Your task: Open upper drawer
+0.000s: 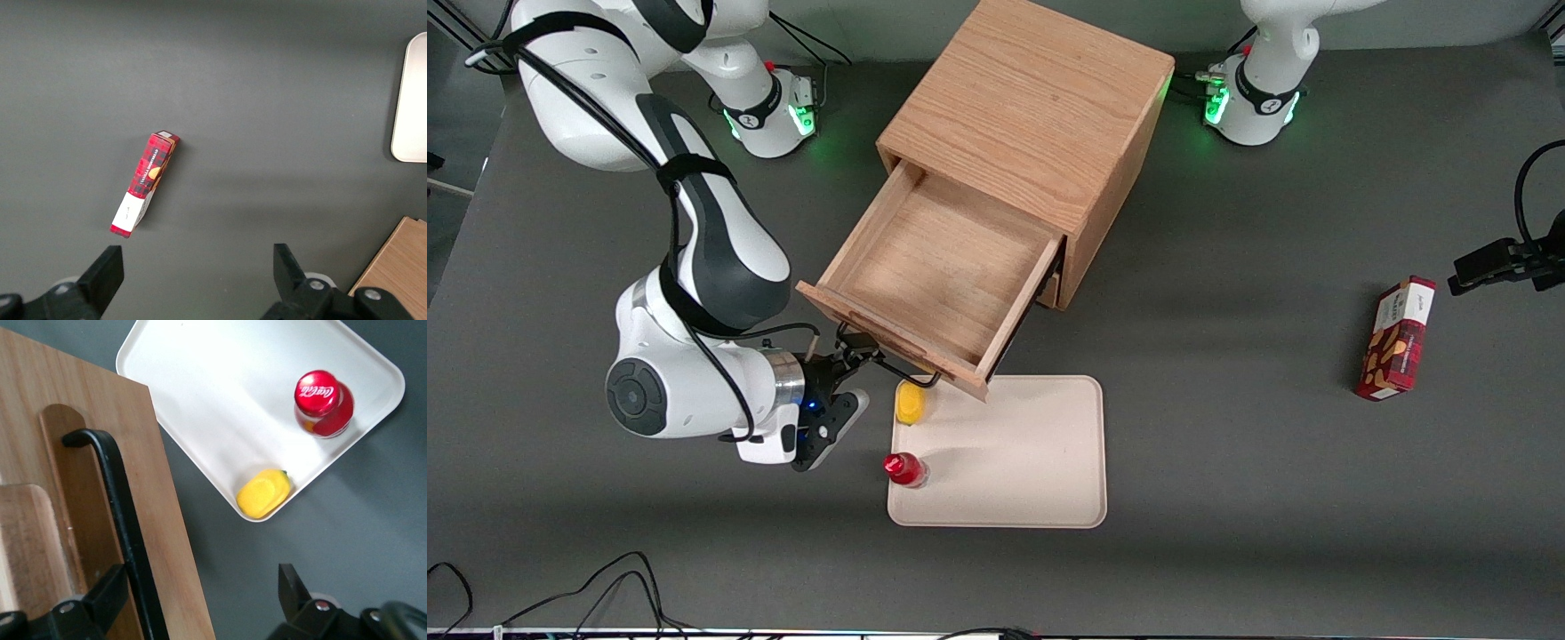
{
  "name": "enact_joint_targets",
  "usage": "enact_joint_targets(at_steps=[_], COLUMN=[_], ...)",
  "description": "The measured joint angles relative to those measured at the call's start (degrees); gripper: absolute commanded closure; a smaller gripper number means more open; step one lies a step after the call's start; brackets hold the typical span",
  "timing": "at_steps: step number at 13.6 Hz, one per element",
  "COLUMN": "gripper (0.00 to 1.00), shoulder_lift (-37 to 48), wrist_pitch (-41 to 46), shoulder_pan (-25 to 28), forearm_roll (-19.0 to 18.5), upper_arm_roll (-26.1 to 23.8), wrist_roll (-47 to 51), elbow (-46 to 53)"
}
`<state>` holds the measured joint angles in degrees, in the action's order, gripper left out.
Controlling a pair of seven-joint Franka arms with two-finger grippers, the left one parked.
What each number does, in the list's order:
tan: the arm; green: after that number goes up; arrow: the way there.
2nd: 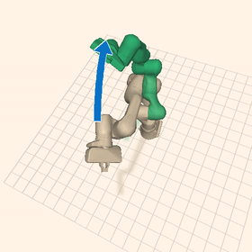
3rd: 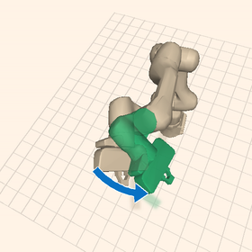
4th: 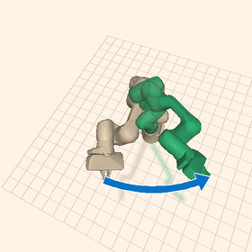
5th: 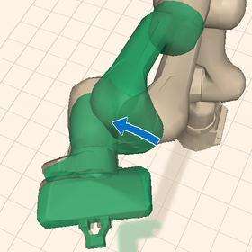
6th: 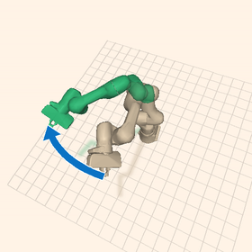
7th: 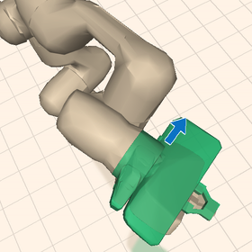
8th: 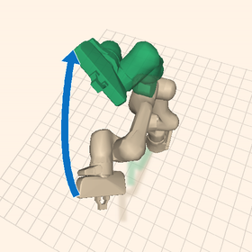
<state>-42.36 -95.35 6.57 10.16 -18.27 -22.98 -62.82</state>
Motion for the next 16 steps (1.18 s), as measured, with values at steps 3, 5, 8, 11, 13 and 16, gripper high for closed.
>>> enact_joint_targets(at_steps=[3, 5, 8, 11, 13, 16], gripper=[0.0, 0.0, 0.0, 0.0, 0.0, 0.0], shoulder_lift=[1.7, 6.6, 15.5, 23.9, 29.6, 39.7], wrist_pitch=[1.5, 5.2, 14.5, 25.3, 33.1, 34.8], shoulder_pan=[-0.1, -0.2, -0.4, -1.3, -1.2, -1.1], forearm_roll=[-1.7, -4.7, -6.0, -6.0, -6.0, -6.0], upper_arm_roll=[0.2, 1.6, 9.6, 16.2, 18.3, 19.2], wrist_roll=[-0.1, -0.1, -0.1, -0.3, 2.2, 14.2], elbow=[2.9, 4.1, 4.3, 4.3, 3.2, -8.1])
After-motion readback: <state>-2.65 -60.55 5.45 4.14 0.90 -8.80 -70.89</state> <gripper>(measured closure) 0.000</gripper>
